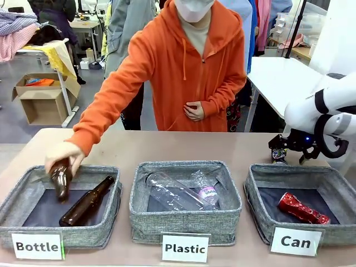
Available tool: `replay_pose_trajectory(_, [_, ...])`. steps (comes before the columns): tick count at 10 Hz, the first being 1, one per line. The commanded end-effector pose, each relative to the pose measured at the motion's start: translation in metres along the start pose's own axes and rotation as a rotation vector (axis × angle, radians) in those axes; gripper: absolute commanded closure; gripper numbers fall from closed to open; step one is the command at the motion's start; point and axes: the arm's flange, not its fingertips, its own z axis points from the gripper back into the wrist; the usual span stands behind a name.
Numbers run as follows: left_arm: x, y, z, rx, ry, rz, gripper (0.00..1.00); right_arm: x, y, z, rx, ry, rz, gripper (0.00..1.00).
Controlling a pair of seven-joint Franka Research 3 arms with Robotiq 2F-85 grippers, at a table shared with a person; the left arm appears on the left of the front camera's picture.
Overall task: Sort the can waste into the basket.
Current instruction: Pick up the can waste from the table and place it in the right Fabric basket.
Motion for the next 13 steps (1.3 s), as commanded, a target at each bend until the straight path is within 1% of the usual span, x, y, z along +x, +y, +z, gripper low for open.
replay_pose_trajectory(1, [0.000,-0.004,-0.001,0.001,-0.007,0.009,0.00,0.003,0.007,-0.007,0.015,0.041,-0.004,0.00])
replay_pose_trajectory(5, [0.000,-0.004,-0.001,0.001,-0.007,0.009,0.00,-0.005,0.024,-0.022,0.036,0.127,0.048,0.00])
replay_pose_trajectory(8, [0.000,-0.004,-0.001,0.001,-0.007,0.009,0.00,-0.009,0.037,-0.024,0.060,0.148,0.086,0.00])
replay_pose_trajectory(11, [0.000,0.000,0.000,0.000,0.000,0.000,0.00,-0.009,0.037,-0.025,0.049,0.147,0.081,0.00])
replay_pose_trajectory(12, [0.003,0.000,0.004,-0.034,-0.057,-0.007,0.00,-0.009,0.036,-0.026,0.050,0.144,0.077,0.00])
replay_pose_trajectory(13, [0.010,0.003,0.013,-0.110,-0.225,0.071,0.00,-0.008,0.036,-0.026,0.047,0.142,0.071,0.00])
